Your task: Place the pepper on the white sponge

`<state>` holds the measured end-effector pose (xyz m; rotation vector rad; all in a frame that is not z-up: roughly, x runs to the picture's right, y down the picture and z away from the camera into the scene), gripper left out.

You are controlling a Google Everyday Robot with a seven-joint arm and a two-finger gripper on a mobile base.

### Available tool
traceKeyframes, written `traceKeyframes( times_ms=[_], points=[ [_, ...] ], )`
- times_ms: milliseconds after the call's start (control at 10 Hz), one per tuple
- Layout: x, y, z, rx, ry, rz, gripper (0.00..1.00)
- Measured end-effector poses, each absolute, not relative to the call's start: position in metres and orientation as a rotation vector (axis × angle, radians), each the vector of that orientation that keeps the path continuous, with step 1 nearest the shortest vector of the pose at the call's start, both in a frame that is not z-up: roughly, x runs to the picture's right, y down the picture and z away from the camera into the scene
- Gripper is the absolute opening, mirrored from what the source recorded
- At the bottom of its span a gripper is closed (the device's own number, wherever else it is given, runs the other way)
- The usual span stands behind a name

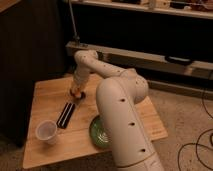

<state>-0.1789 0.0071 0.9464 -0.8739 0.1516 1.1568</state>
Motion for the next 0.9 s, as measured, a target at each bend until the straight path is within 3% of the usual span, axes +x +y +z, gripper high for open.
traceKeyframes(
  times_ms=[200,700,900],
  points=[
    [-0.1743,0.0068,0.9524,-0.866,0.161,1.158,0.23],
    [-0.1753,0.0066,0.9576,-0.845,0.181,1.156,0.74],
    [-0.1787,0.0095,0.9583,-0.847,0.186,1.152,0.8]
  ],
)
